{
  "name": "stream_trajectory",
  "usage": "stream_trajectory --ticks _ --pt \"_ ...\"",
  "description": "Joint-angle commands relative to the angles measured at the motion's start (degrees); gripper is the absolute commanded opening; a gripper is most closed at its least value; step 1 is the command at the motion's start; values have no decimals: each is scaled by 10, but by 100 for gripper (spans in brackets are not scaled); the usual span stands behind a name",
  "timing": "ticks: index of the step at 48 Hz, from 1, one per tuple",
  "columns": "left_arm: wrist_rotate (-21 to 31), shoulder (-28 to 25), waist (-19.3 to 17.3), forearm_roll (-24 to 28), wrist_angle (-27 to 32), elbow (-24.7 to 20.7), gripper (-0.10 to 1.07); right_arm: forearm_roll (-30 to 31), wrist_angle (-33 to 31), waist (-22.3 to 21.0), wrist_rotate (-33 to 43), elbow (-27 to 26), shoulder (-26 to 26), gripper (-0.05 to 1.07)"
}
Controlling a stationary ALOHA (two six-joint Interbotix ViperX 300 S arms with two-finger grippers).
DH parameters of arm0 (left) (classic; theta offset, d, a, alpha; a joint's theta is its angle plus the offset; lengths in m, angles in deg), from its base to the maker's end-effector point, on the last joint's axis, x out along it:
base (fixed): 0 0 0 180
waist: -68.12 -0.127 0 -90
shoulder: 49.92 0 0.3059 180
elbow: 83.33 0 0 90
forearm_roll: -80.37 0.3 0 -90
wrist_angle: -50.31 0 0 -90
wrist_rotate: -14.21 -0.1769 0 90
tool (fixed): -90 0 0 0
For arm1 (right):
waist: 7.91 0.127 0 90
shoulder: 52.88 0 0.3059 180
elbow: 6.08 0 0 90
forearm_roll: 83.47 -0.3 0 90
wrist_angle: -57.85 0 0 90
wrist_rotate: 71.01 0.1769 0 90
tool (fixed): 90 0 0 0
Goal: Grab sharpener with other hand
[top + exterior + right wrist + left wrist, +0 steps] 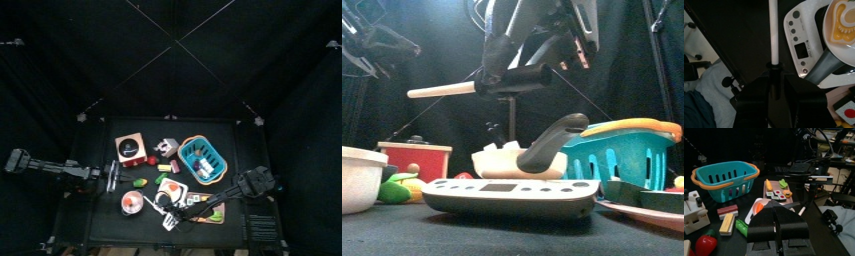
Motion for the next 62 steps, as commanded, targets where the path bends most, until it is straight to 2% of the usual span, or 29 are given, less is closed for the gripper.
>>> stream_trajectory --ticks 1,10,15,26,32,38,46,50,56,62 --pt "-1 -3 -1 2 -4 -8 18 10 4 -6 0 -1 40 54" --pt "0 -3 4 2 -7 -20 20 31 11 -33 1 32 83 54" --pt "-2 -3 8 5 -7 -31 28 30 51 -61 4 59 106 54" --pt "-2 -20 8 62 -7 -50 65 -3 244 -120 8 130 149 54" --pt "-3 -61 11 98 -7 -69 84 -45 359 -140 7 162 156 54" --pt "-3 -102 18 153 -10 -95 95 -76 457 -152 7 186 156 54" --pt "-2 -123 18 235 -30 -123 97 -110 556 -174 9 214 163 54" --pt "-5 -124 18 265 -32 -134 97 -150 591 -189 9 225 168 54" --pt "-31 -129 18 289 -30 -146 97 -202 630 -209 6 237 171 54" --pt "-88 -140 14 293 -29 -158 97 -231 666 -220 8 243 171 54"
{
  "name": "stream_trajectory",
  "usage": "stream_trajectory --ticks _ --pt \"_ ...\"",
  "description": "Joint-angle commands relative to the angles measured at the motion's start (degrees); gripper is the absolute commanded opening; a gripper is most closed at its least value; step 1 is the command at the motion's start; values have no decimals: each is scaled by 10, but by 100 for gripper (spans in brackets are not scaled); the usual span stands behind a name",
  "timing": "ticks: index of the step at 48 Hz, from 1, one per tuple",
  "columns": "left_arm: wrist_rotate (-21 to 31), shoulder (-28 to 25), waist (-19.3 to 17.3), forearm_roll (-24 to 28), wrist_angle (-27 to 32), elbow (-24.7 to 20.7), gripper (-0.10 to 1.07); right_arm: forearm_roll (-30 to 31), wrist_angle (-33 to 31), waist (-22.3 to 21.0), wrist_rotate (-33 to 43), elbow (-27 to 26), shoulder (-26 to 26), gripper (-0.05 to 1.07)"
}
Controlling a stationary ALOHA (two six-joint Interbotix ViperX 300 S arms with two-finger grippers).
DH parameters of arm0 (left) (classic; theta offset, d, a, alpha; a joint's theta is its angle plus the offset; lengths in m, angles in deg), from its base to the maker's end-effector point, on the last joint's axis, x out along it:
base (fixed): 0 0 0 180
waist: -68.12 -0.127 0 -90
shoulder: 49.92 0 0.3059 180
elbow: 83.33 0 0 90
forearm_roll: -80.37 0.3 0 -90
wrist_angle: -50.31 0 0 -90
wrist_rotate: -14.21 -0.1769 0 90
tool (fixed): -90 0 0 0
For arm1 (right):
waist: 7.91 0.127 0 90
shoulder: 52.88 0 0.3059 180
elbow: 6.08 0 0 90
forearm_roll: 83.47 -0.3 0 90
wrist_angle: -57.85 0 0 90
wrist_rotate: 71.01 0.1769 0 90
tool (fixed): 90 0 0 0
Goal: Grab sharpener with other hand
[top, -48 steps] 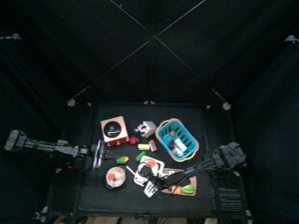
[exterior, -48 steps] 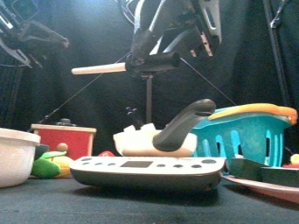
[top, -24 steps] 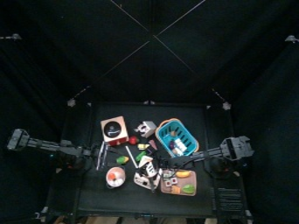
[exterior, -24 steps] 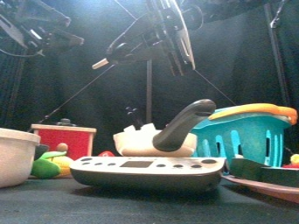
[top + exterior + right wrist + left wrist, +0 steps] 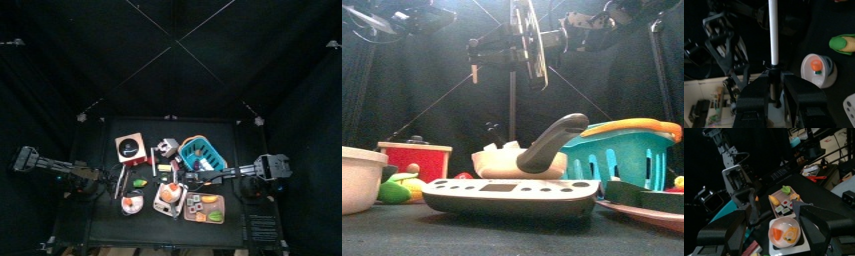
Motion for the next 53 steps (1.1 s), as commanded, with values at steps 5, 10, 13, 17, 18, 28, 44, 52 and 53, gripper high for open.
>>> stream_trajectory --ticks 5,10,13,17,18,28,44,52,53 --pt "-98 -14 -11 -4 -7 -28 97 -33 52 -11 0 -5 23 54" --pt "-170 -24 -23 -23 -19 -33 97 -55 69 -11 0 -6 23 54" --pt "-215 -30 -28 -40 -33 -35 97 -68 77 -11 1 -4 25 54" --pt "-292 -38 -34 -69 -62 -35 97 -83 89 -11 1 -4 27 54" --pt "-309 -40 -34 -77 -68 -34 97 -85 92 -11 1 -4 27 54" --pt "-512 -66 -34 -189 -120 -25 97 -120 134 -9 2 -4 28 54" --pt "-751 -105 -22 -325 -250 11 97 -131 161 -6 2 -4 29 54" --pt "-789 -127 -16 -338 -279 13 97 -131 162 -7 2 -3 29 54" --pt "-789 -130 -15 -338 -281 12 97 -131 162 -7 2 -3 29 54"
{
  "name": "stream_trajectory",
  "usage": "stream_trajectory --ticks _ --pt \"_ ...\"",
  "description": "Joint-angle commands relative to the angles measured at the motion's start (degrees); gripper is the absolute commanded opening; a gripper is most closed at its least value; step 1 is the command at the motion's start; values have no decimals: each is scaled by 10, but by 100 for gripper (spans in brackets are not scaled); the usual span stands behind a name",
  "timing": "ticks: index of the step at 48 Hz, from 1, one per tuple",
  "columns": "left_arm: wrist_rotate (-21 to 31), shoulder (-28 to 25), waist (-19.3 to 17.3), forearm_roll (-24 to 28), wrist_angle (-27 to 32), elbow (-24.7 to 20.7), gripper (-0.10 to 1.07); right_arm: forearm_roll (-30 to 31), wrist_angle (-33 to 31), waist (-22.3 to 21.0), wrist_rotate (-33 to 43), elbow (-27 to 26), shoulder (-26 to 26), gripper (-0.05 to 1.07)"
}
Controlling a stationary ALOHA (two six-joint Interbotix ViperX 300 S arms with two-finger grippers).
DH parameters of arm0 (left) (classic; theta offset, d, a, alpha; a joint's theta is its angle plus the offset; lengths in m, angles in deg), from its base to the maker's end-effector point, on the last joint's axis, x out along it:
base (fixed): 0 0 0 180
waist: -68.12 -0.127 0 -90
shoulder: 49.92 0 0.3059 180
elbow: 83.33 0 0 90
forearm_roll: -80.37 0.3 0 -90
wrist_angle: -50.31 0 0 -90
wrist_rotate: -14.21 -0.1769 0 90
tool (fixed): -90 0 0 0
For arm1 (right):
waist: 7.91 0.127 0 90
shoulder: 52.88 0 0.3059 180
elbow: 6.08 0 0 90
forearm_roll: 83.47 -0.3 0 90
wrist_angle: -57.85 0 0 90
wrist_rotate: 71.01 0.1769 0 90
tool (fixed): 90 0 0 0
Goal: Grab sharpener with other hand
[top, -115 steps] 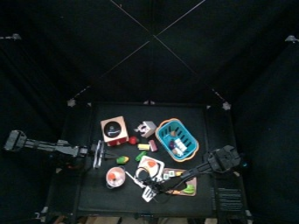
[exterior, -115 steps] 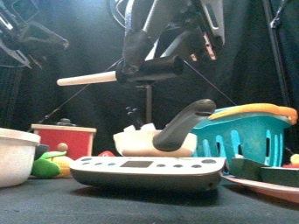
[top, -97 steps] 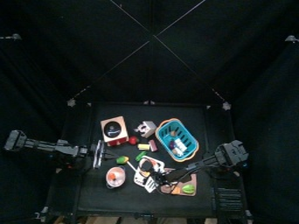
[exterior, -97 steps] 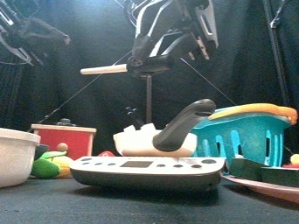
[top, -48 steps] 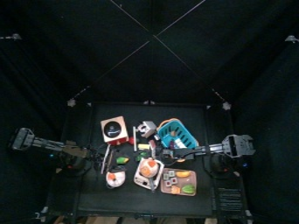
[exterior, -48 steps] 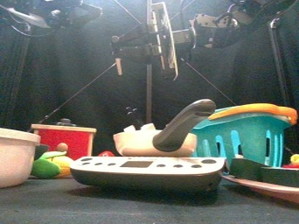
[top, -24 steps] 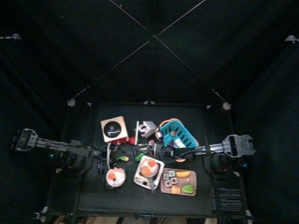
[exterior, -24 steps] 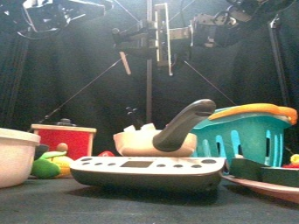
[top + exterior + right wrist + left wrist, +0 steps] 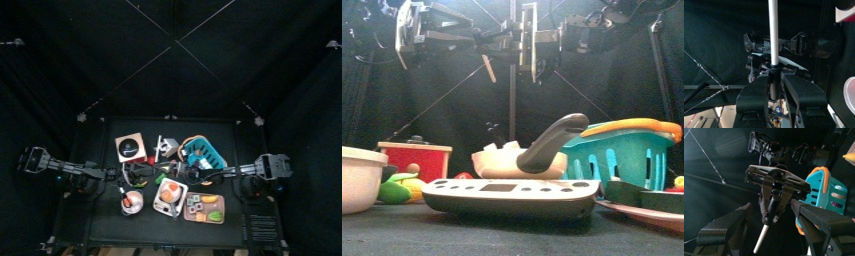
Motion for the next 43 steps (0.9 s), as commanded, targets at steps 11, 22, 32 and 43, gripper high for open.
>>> stream_trajectory --ticks 11,22,32,43 --pt "-8 -42 13 1 -33 -18 97 1 13 1 -2 -4 25 54" --pt "-18 -50 13 7 -66 -17 96 3 14 1 -2 -1 24 54" --pt "-47 -53 12 7 -66 -17 96 3 14 1 -2 -3 24 54" --pt "-68 -58 7 6 -70 -17 93 4 14 1 -2 -3 24 54"
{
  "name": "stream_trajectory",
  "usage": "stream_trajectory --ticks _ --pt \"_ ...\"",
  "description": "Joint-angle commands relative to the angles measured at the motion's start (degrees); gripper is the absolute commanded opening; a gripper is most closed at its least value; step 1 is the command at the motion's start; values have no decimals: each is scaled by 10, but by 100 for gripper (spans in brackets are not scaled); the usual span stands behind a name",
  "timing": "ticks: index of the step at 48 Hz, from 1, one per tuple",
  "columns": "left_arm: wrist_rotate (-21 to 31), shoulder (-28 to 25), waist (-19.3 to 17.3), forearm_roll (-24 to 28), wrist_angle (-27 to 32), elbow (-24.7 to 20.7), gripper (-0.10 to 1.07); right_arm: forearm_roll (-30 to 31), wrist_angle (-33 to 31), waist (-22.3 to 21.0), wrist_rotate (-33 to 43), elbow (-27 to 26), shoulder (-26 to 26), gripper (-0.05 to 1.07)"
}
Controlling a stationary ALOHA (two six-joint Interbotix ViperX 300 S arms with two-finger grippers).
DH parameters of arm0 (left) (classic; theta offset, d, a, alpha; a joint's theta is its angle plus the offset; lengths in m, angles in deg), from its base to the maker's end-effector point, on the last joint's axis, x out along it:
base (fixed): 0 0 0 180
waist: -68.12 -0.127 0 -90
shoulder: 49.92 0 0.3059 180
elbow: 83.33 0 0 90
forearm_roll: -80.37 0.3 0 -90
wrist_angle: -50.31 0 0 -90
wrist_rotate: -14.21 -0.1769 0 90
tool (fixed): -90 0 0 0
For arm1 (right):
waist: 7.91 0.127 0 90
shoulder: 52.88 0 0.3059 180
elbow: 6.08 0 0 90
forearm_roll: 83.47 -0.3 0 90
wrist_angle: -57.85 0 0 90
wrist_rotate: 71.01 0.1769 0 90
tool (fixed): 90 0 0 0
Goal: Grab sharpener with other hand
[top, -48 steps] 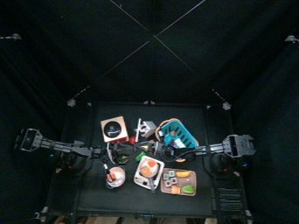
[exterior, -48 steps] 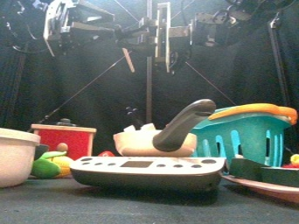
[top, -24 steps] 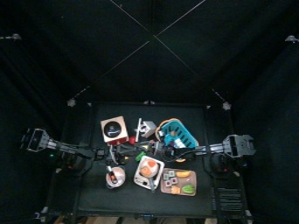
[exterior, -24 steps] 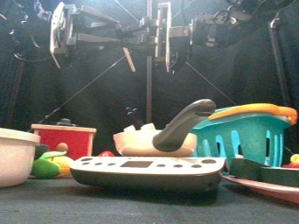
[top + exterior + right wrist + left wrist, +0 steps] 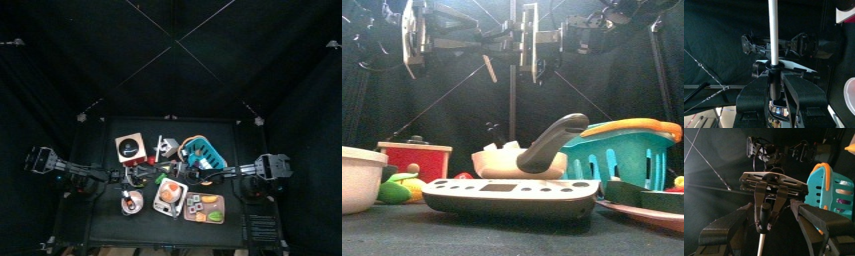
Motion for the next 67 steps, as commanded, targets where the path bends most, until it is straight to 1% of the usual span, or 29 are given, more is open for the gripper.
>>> stream_trajectory --ticks 1,11,15,29,34,42,46,52,58,64,67 --pt "-3 -2 -4 1 -6 -13 92 3 5 1 -1 -8 25 54" --pt "-5 -6 -11 1 -6 -14 75 4 5 1 -1 -9 24 54" --pt "-5 -7 -15 1 -6 -14 72 4 5 2 -1 -9 24 54" --pt "-7 -15 -30 2 -8 -16 72 4 11 5 -1 -11 22 54" --pt "-22 -17 -31 1 -12 -17 72 1 16 8 -1 -11 18 54" --pt "-62 -23 -31 1 -26 -21 72 0 23 9 -1 -11 18 54" --pt "-70 -29 -32 1 -26 -22 72 0 25 9 -1 -11 18 54" --pt "-70 -40 -32 0 -30 -25 72 0 25 9 -1 -11 17 54" --pt "-71 -44 -32 0 -45 -25 71 0 25 9 -1 -11 17 54" --pt "-72 -43 -31 0 -82 -21 71 -4 25 9 -1 -9 17 54" --pt "-74 -42 -30 0 -91 -18 72 -6 25 9 -1 -8 17 54"
